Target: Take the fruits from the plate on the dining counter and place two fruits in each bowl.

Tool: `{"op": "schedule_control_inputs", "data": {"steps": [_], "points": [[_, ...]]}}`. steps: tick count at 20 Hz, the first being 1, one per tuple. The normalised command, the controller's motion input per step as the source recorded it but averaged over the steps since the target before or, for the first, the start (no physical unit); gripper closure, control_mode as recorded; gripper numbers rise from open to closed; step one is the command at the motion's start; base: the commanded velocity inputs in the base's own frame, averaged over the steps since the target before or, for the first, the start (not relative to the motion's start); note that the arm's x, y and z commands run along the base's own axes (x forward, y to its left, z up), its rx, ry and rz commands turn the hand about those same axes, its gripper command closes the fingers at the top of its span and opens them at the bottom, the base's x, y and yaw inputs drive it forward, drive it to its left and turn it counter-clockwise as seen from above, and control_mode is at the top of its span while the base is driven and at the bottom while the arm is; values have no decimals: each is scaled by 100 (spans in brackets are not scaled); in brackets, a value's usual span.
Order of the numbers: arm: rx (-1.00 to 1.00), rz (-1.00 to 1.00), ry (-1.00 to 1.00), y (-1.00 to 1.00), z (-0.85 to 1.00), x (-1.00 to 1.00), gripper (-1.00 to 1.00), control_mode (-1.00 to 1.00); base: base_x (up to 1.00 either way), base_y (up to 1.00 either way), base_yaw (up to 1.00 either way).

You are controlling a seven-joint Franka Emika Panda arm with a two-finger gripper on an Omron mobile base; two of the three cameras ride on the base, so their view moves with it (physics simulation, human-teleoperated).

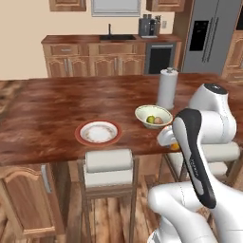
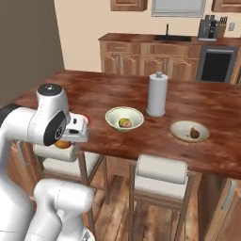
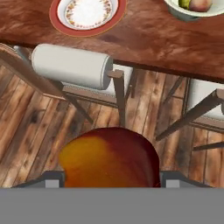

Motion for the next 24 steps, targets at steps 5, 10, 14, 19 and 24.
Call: {"op": "schedule_control_inputs", "data": {"steps": [5,10,14,19,24], "points": [[0,0,0,0,0,0,100,100,-12,-100,6],[0,0,0,0,0,0,100,100,-7,-100,0],[0,0,0,0,0,0,100,100,45,-100,0],[0,0,0,0,0,0,100,100,74,-90,1],[0,0,0,0,0,0,100,100,70,-44,14]]}}
